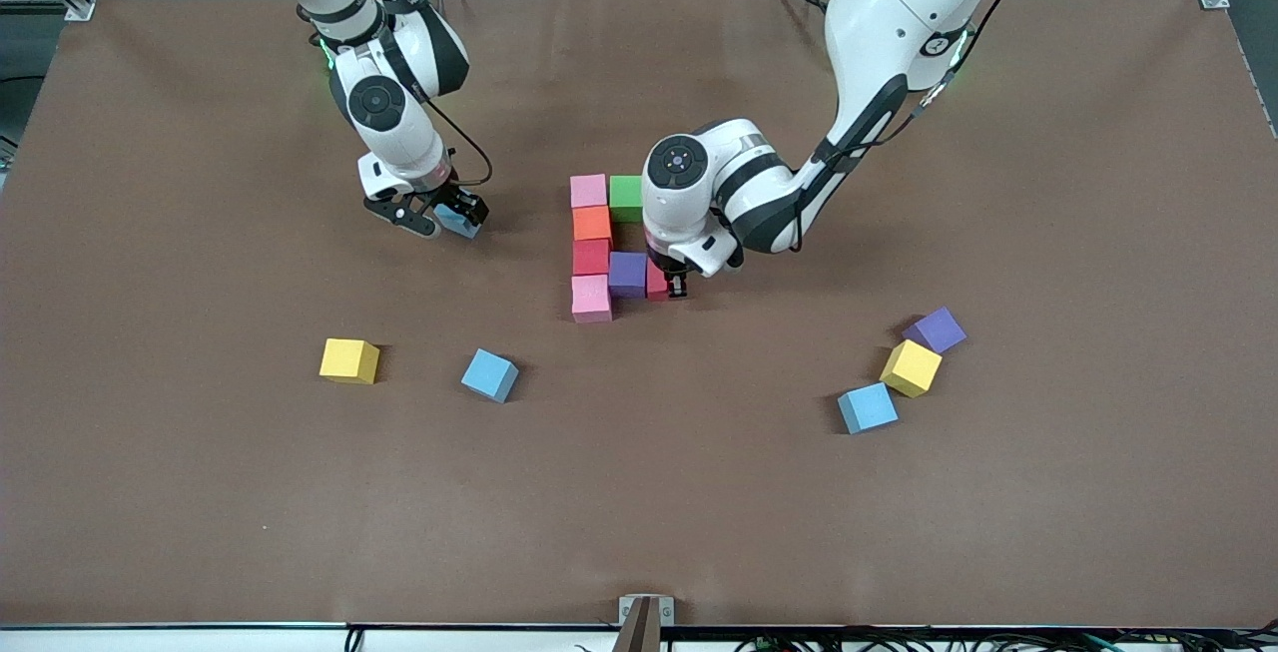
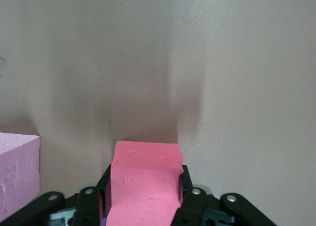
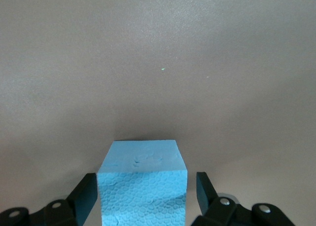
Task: Arrange 11 blocks into digit 3
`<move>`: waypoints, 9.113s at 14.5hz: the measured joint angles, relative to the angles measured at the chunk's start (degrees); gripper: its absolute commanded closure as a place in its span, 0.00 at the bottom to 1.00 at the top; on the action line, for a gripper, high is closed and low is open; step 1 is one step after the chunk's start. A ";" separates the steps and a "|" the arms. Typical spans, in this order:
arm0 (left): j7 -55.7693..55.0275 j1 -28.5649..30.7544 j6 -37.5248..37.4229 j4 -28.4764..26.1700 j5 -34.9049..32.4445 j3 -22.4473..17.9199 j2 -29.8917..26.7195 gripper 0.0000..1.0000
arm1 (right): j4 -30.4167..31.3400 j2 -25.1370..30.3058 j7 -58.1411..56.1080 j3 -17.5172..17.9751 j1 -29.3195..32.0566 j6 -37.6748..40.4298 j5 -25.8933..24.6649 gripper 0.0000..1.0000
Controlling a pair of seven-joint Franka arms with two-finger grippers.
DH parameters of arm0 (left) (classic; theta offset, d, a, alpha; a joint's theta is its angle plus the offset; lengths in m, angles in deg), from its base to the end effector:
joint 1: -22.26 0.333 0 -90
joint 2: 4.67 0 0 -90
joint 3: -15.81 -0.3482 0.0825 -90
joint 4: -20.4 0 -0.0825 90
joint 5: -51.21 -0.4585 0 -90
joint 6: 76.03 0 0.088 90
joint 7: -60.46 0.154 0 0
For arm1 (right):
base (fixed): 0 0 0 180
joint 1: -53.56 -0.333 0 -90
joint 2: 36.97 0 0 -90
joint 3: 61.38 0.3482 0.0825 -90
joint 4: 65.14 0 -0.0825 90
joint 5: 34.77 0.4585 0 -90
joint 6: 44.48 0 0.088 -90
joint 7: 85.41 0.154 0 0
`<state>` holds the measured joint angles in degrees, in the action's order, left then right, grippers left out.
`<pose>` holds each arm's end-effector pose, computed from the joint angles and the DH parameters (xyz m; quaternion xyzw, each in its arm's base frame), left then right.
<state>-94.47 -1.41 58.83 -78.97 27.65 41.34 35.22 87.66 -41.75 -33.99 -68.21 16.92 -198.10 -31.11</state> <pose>0.5070 -0.5378 0.1352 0.6800 0.7331 0.0035 0.0081 0.3827 0.2163 0.1213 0.9758 -0.2158 -0.0312 0.0159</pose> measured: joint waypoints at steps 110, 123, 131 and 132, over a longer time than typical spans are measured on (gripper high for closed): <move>15.82 11.70 -1.75 21.28 0.69 -0.94 11.16 0.60 | -78.62 -44.93 -20.37 -0.50 -5.00 34.57 2.74 0.00; 14.98 9.20 0.01 21.29 0.69 -1.11 12.14 0.60 | -79.10 -44.92 -20.29 -0.37 -5.05 36.42 1.78 0.00; 14.98 7.54 0.01 21.29 0.69 -1.02 12.18 0.59 | -80.65 -41.08 -19.12 -0.67 -3.00 39.04 5.57 0.00; 14.98 7.03 0.01 21.29 0.69 -1.02 12.23 0.59 | -80.68 -39.44 -21.80 -0.78 -1.64 40.75 6.71 0.00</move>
<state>-79.49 5.62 58.84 -57.68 28.33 40.32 47.45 6.98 -81.19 -55.79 -69.00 15.28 -157.35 -24.40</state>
